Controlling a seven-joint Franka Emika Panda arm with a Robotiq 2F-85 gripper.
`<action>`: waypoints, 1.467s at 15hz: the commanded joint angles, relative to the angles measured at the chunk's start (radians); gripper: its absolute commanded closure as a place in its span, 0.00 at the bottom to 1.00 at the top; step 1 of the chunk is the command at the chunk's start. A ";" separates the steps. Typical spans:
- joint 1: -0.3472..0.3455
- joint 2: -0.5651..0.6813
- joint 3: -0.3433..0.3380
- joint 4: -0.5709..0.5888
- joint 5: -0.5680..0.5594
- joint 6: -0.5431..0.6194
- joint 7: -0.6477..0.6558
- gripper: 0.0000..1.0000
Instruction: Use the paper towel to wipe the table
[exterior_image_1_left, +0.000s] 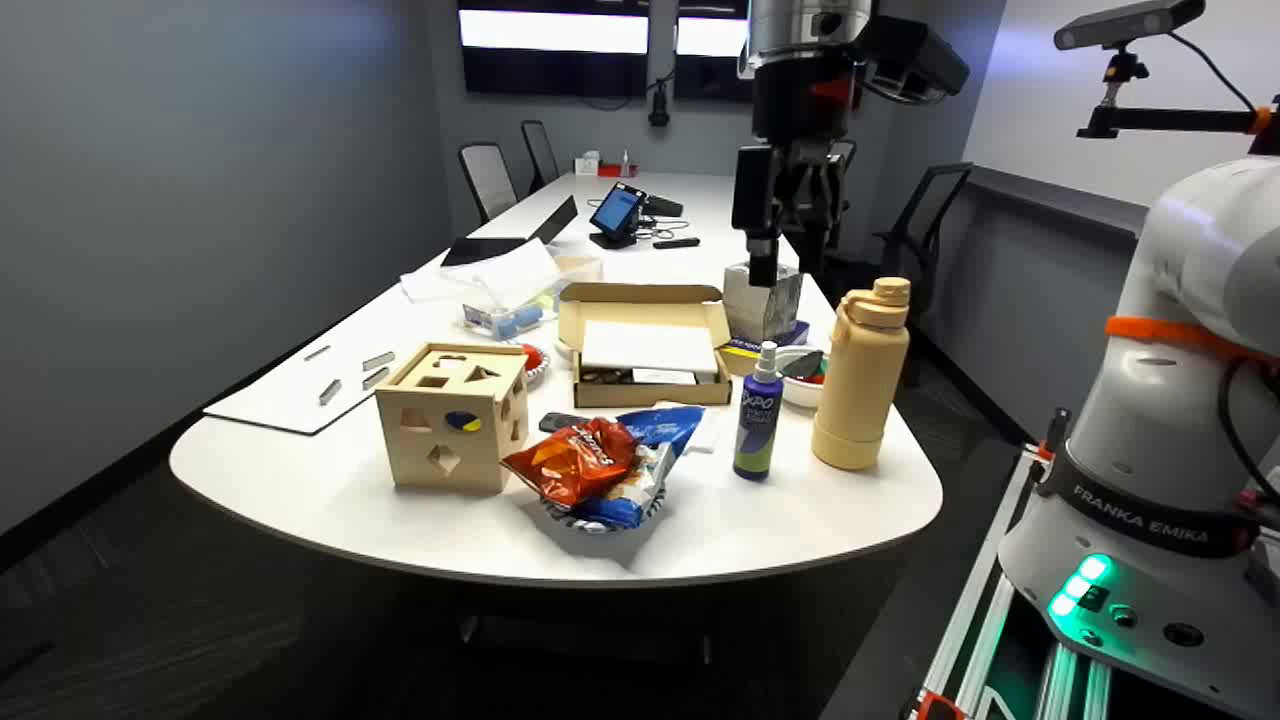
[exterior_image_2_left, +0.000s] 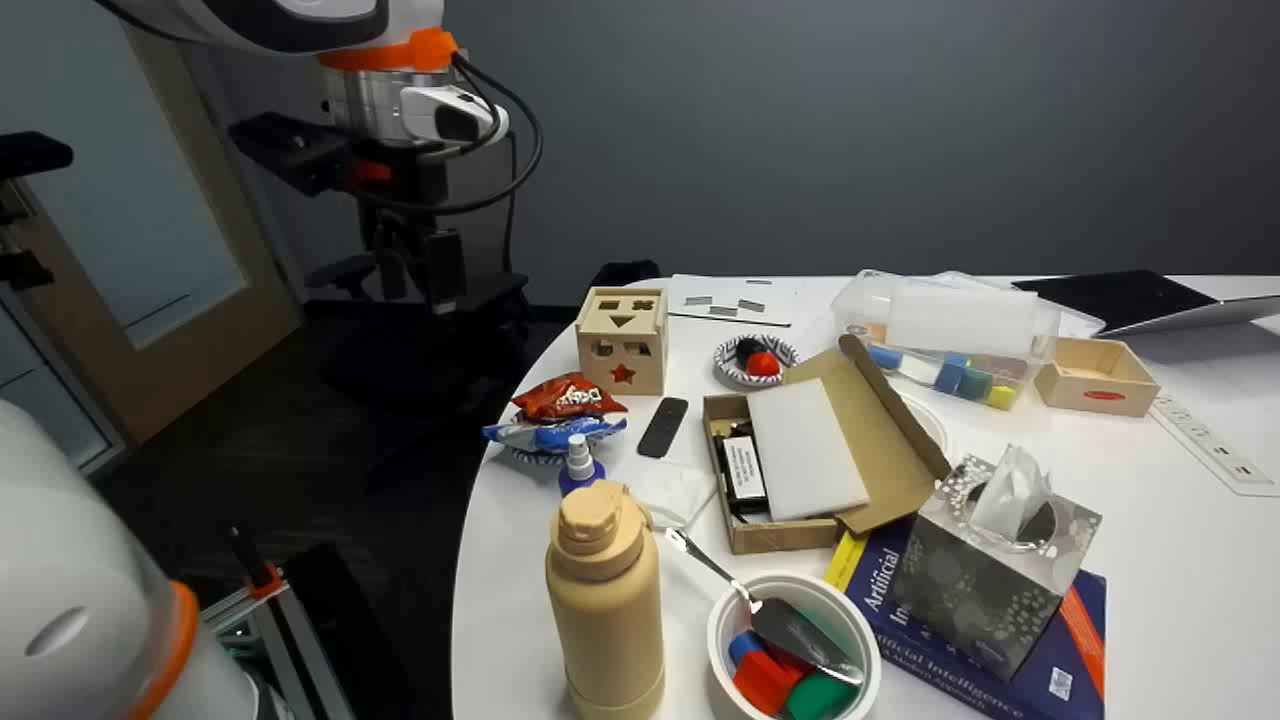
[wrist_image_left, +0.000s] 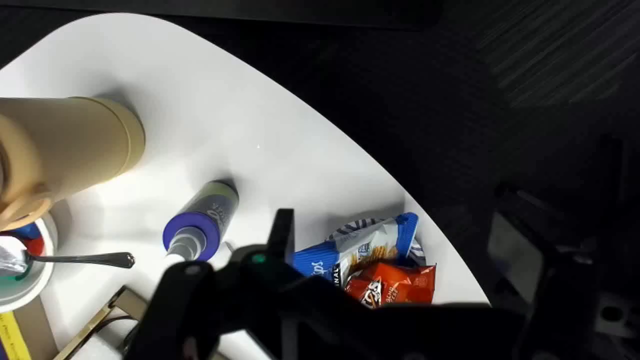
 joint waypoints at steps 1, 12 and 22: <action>-0.006 -0.001 0.005 0.002 0.003 -0.003 -0.003 0.00; -0.131 0.251 -0.013 0.233 -0.004 0.147 0.116 0.00; -0.216 0.665 -0.051 0.280 -0.175 0.501 0.365 0.00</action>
